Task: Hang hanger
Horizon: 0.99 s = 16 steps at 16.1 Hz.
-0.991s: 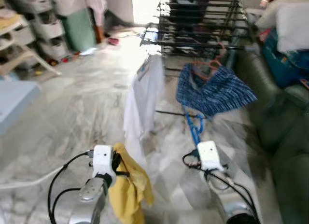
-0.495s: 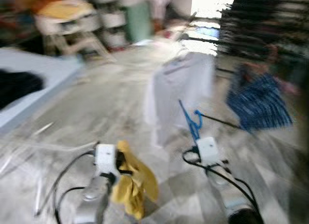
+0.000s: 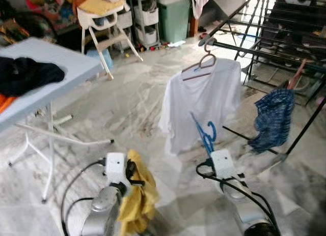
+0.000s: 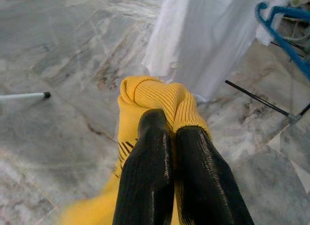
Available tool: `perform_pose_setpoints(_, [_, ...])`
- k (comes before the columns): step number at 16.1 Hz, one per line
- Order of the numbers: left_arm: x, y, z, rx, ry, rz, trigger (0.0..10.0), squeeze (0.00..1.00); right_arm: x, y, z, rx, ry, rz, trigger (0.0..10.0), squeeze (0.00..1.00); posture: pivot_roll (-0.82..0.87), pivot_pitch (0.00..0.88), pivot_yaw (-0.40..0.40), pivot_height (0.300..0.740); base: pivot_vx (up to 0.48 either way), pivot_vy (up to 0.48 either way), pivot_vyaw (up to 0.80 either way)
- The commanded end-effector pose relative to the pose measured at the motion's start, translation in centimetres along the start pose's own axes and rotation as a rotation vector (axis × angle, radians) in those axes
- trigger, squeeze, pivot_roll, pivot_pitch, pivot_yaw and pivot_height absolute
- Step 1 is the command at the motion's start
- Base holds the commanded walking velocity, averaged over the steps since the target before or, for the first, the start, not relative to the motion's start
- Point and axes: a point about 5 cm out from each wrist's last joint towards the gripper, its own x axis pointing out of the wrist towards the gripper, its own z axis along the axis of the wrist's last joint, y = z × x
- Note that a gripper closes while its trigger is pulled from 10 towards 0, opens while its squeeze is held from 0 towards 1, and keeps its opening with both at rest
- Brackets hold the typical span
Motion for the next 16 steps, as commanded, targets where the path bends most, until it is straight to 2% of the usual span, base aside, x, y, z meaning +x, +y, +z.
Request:
perform_pose_setpoints(1, [-0.03,0.29,0.54,0.002,-0.022,0.011,10.0,0.00,0.07,0.59,0.55,0.008,-0.017,0.021,10.0,0.00,-0.10,0.000,0.035,0.740,0.000,0.000,0.00])
perform_pose_setpoints(5, [0.00,0.30,0.54,0.004,-0.017,0.012,10.0,0.00,0.07,0.77,0.53,0.008,-0.015,0.031,10.0,0.00,-0.10,0.000,0.034,0.740,0.000,0.068,0.00])
perform_pose_setpoints(14, [-0.12,0.27,0.50,0.019,-0.011,0.009,10.0,0.00,0.15,1.09,0.49,0.002,-0.012,0.045,10.0,0.00,-0.09,0.000,0.031,0.740,0.000,0.441,0.00])
perform_pose_setpoints(16, [-0.12,0.21,0.65,0.023,-0.023,0.004,10.0,0.00,0.17,1.11,0.45,0.002,-0.011,0.043,10.0,0.00,-0.09,0.000,0.034,0.740,0.000,0.000,0.00])
